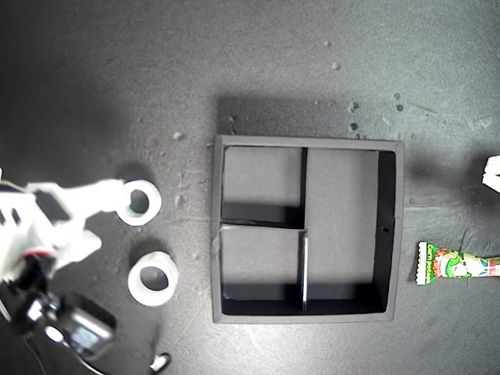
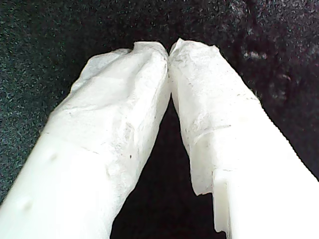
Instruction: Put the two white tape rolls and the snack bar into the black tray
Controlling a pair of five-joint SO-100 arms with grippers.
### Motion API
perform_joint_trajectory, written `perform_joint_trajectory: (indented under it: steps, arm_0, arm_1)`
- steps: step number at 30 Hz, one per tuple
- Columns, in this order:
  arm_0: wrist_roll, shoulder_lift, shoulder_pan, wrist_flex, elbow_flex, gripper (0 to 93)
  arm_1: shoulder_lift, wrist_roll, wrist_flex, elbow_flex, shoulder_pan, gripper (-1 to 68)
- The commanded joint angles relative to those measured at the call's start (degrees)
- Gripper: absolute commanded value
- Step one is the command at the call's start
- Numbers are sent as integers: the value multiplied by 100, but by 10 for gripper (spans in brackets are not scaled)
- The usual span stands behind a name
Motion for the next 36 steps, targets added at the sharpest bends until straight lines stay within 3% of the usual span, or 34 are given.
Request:
perform_joint_trajectory:
  steps: [1,8,22,36]
  arm_0:
    - [-316,-378,272,26,-413,226]
    - [-448,-580,527,-70,-422,214]
    - [211,-1169,53,-721,-387,210]
    - [202,-1538,-44,-853,-360,207]
  arm_1:
    - [26,-246,-70,70,-62,-3]
    - [26,-316,-79,70,-114,-3]
    - [26,-325,-79,70,-149,-3]
    - [26,-290,-79,70,-202,-3]
